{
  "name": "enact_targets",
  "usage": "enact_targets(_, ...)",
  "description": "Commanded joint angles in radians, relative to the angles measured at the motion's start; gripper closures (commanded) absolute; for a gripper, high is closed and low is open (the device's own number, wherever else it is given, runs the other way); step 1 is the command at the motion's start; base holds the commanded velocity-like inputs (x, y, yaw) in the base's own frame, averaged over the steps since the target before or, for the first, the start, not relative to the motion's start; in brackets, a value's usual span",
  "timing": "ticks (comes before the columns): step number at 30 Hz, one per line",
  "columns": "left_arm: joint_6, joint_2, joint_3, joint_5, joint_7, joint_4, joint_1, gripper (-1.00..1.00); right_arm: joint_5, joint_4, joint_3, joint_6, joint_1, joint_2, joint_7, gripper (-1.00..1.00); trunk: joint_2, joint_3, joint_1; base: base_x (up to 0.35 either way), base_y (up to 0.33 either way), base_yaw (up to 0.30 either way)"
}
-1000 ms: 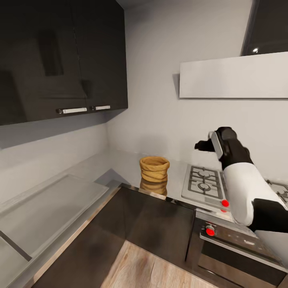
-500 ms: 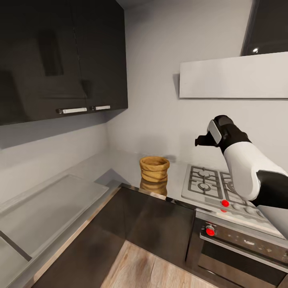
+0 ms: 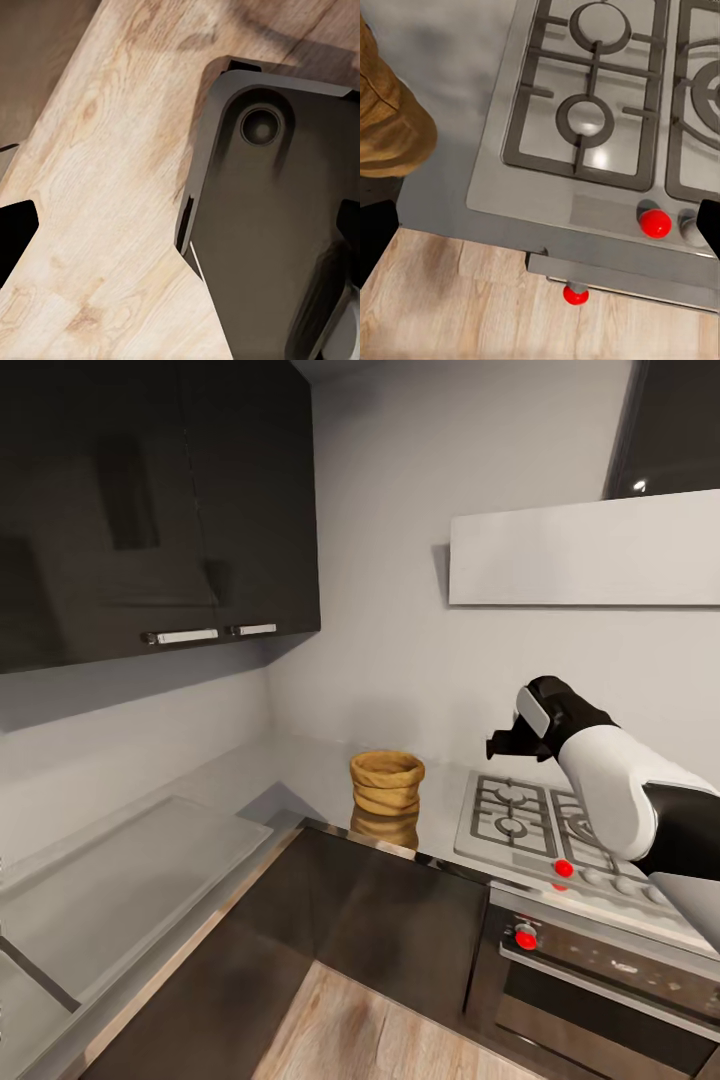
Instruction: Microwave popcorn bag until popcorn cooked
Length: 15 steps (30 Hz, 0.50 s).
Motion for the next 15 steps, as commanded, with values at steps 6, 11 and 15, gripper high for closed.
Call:
enact_targets(6, 0.006, 0.0, 0.004, 0.0, 0.0, -0.003, 0.0, -1.0, 0.002, -0.001, -0.011, 0.003, -0.001, 0.001, -0.006, -1.0, -0.002, -0.002, 0.0, 0.0, 0.0, 0.204)
enact_targets(11, 0.004, 0.0, 0.004, 0.0, 0.0, -0.003, 0.0, -1.0, 0.001, -0.001, -0.013, 0.003, -0.001, 0.001, -0.006, -1.0, -0.002, -0.003, 0.0, 0.0, 0.0, 0.226)
enact_targets(15, 0.004, 0.001, 0.004, 0.0, 0.0, -0.003, 0.0, -1.0, 0.001, -0.001, -0.012, 0.003, -0.001, 0.001, -0.006, -1.0, -0.002, -0.004, 0.0, 0.0, 0.0, 0.163)
